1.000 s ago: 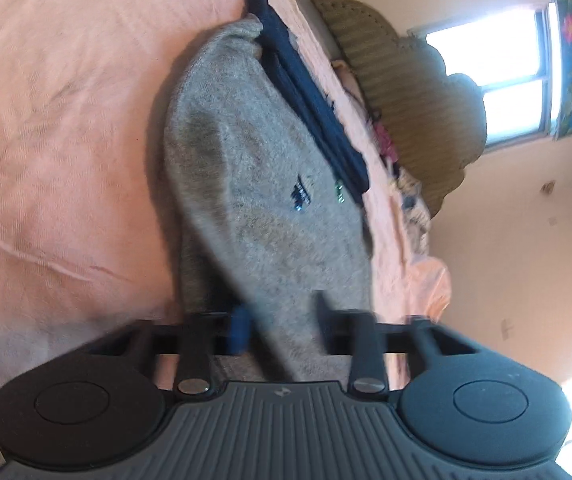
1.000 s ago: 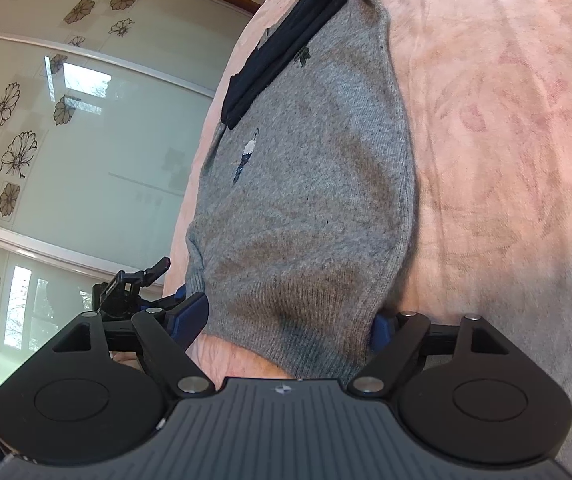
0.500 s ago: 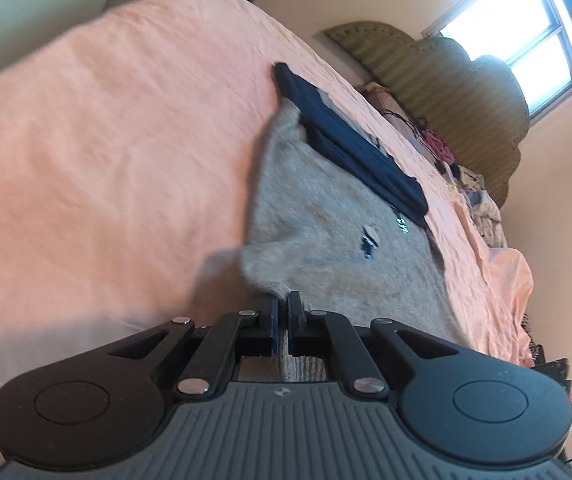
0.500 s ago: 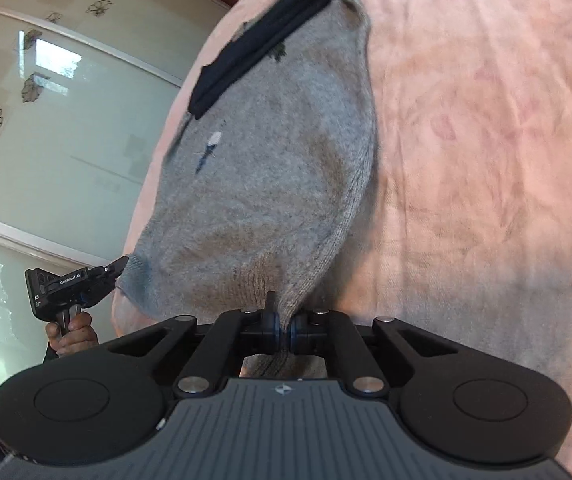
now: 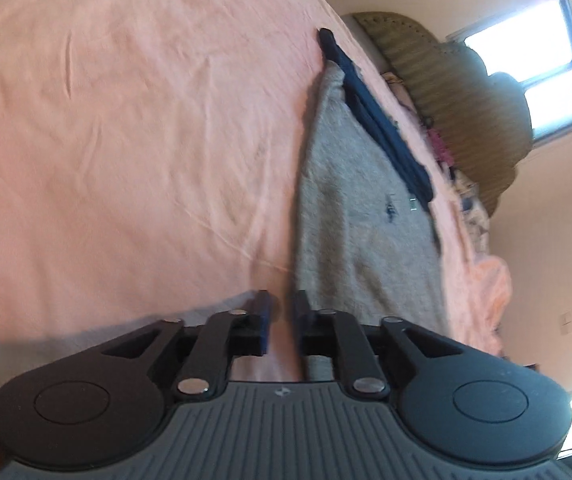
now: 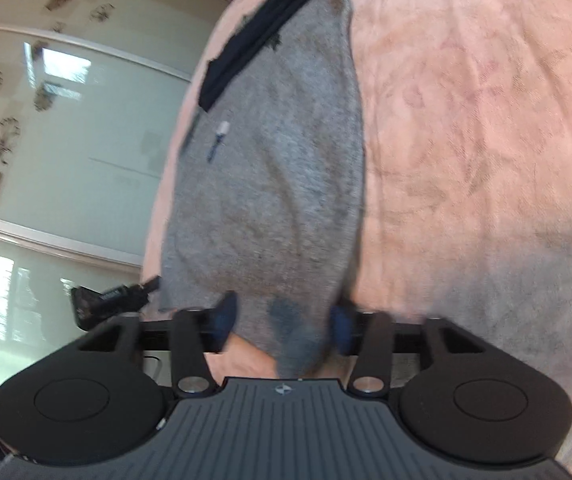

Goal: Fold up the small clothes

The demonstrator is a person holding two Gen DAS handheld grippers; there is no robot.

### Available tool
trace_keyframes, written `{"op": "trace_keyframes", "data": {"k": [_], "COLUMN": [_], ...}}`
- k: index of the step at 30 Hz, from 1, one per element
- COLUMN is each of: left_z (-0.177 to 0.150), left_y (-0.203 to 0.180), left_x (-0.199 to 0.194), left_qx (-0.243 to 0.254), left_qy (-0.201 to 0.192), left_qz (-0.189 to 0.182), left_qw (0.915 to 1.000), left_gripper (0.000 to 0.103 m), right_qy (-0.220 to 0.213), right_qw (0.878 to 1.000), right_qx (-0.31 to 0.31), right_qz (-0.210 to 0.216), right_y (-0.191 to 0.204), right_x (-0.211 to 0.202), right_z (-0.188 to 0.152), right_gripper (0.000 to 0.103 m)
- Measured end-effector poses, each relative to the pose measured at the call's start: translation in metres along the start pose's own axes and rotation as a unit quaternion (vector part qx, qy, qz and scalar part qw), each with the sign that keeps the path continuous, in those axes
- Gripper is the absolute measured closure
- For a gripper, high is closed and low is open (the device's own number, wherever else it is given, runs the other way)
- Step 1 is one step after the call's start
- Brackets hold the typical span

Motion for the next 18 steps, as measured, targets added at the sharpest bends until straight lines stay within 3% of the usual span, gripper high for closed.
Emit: {"op": "trace_keyframes", "data": {"k": [1,3,9,11,12,13,14,15,18], "left_z": [-0.002,-0.006,-0.013,-0.017,-0.019,-0.021,-0.022,-0.023,-0.020], "left_y": [0.000,-0.003,-0.022,-0.032,-0.038,-0.043,-0.047,-0.051,-0.055], "left_x": [0.002,0.006,0.020,0.024,0.028,0.030,0.030,0.026,0.006], "left_qx": [-0.013,-0.026,-0.014,0.007,0.025,0.041,0.055,0.070,0.107], "left_qy": [-0.001,-0.008,0.009,0.012,0.014,0.015,0.009,0.001,-0.020], "left_qz": [-0.019,-0.046,-0.062,-0.047,-0.028,-0.011,0.000,0.005,0.044], "left_qw": [0.9997,0.9986,0.9979,0.9988,0.9992,0.9990,0.9985,0.9975,0.9931], "left_gripper": [0.070,0.061,0.062,0.070,0.096,0.099,0.099,0.099,0.099], "right_qy": [0.000,0.001,-0.010,-0.015,-0.017,-0.012,0.000,0.014,0.023], "right_qw": [1.000,1.000,1.000,1.000,1.000,1.000,1.000,1.000,0.999], "right_qx": [-0.002,-0.001,0.004,0.000,-0.004,-0.006,-0.004,0.000,-0.026], "right_qz": [-0.001,-0.001,0.012,0.016,0.014,0.008,-0.002,-0.013,-0.037], "right_y": [0.001,0.001,0.001,0.003,0.003,0.003,-0.001,-0.005,0.003], "right_x": [0.001,0.005,0.017,0.024,0.026,0.029,0.034,0.037,0.028], "right_z": [0.000,0.000,0.005,0.008,0.007,0.007,0.005,0.004,0.002], "right_gripper": [0.038,0.037,0.036,0.035,0.040,0.046,0.076,0.092,0.093]}}
Point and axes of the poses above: each gripper's, at about its wrist camera, not at the fingertips, and x roughly the way its jaws point, y to its left, z to its top, the point moved 2 cm from there along x, roughly the way its jaws point, and after that the axes turned 11 degrees about z, right-handed, at the moved point
